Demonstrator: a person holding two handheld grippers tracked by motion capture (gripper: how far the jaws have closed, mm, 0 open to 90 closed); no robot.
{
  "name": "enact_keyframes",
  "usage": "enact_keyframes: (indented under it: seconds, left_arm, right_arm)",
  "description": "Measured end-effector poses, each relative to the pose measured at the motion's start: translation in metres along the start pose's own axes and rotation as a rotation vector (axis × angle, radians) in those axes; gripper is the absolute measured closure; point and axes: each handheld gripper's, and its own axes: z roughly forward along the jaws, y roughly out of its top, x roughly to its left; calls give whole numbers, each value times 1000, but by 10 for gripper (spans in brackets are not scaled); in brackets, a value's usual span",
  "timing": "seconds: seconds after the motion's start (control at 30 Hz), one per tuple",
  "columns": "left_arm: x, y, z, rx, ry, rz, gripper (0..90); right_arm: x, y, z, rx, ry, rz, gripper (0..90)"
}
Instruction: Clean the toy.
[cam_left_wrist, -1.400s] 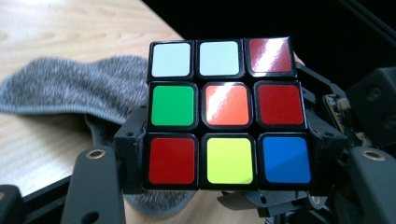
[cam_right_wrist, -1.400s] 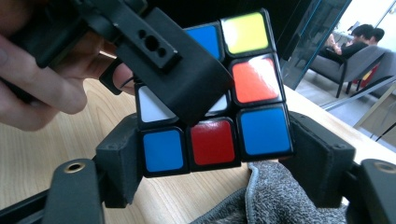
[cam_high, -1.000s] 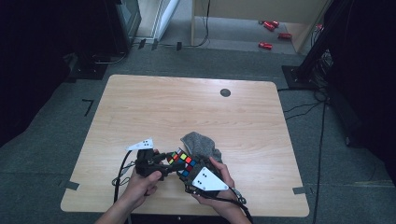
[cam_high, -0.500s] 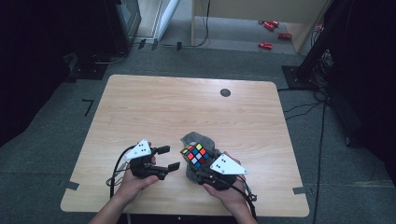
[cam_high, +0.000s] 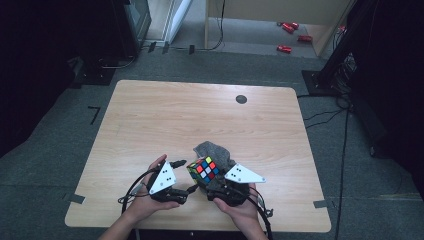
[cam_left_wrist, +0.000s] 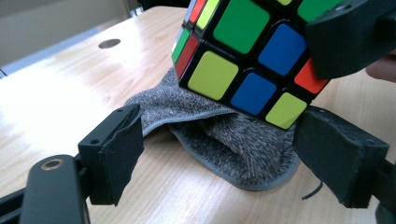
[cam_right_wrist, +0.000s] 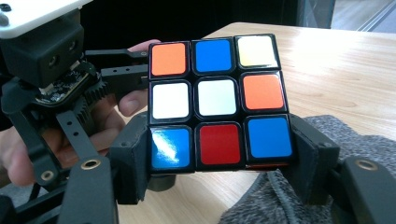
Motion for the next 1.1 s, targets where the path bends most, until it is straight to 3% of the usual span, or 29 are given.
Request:
enact_keyframes:
  seconds: [0.3,0.4,0.6,0.8,0.93,1.03,1.1]
  left_arm:
    - [-11,-1,0,-67,42,101,254]
    - [-13,-3,1,-86,53,130,268]
    - [-17,-5,3,-88,73,163,289]
    - [-17,-6,3,-88,84,182,329]
    - [-13,-5,1,-76,74,137,338]
    - [-3,-7,-2,-80,72,63,342]
    - [7,-8,-4,-77,71,-7,342]
  right_arm:
    - [0,-1,4,16,20,58,342]
    - [-1,-1,5,29,36,100,342]
    - [-2,-2,8,60,67,181,342]
    - [-4,-1,9,60,77,215,337]
    - [-5,-1,10,52,90,193,307]
    - [-8,0,6,37,76,123,264]
    - [-11,1,1,5,69,109,255]
